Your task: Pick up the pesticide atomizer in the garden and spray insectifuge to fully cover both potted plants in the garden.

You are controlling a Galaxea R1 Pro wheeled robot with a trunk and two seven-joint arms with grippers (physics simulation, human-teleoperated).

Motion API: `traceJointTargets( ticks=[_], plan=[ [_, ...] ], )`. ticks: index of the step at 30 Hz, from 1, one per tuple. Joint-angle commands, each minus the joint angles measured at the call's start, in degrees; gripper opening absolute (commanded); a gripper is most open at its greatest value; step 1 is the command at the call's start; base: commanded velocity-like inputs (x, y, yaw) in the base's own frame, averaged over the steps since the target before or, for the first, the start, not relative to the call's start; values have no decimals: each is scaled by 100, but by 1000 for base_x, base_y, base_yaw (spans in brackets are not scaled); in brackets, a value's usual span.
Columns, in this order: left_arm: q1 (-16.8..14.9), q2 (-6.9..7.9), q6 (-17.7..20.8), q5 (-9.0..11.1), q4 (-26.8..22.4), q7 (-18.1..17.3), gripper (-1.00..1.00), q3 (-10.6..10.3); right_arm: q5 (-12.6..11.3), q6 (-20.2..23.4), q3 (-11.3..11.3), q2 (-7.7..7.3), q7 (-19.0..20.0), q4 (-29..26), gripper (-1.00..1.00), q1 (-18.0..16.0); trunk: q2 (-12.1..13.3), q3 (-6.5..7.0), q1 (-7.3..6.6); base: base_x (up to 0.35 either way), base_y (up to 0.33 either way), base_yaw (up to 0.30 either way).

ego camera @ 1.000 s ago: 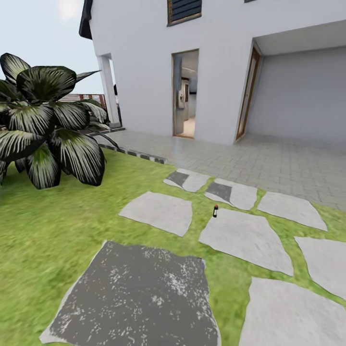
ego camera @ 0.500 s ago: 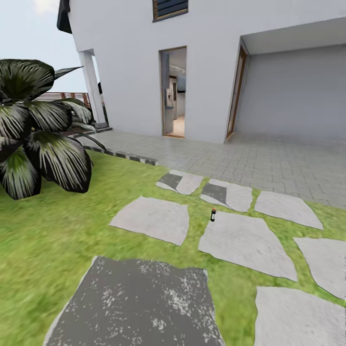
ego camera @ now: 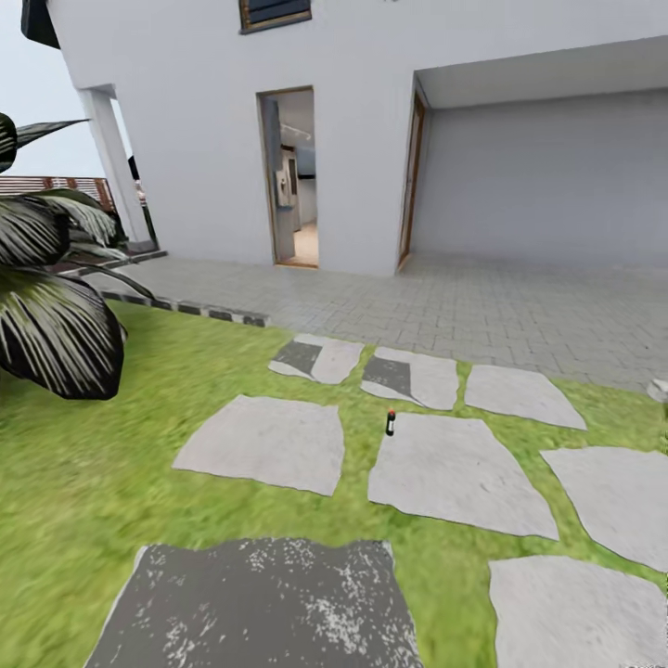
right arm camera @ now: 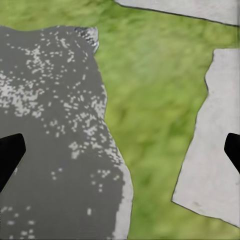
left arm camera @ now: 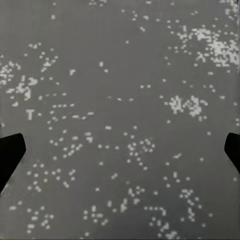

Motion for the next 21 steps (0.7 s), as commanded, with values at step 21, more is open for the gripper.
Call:
traceJointTargets(
  ticks=[21],
  plan=[
    [-3, 0, -19, -36, 3, -1, 100, 5, 4, -17, 10, 1, 1, 4, 100, -4, -2, -5, 2, 278, 217, -282]
  ],
)
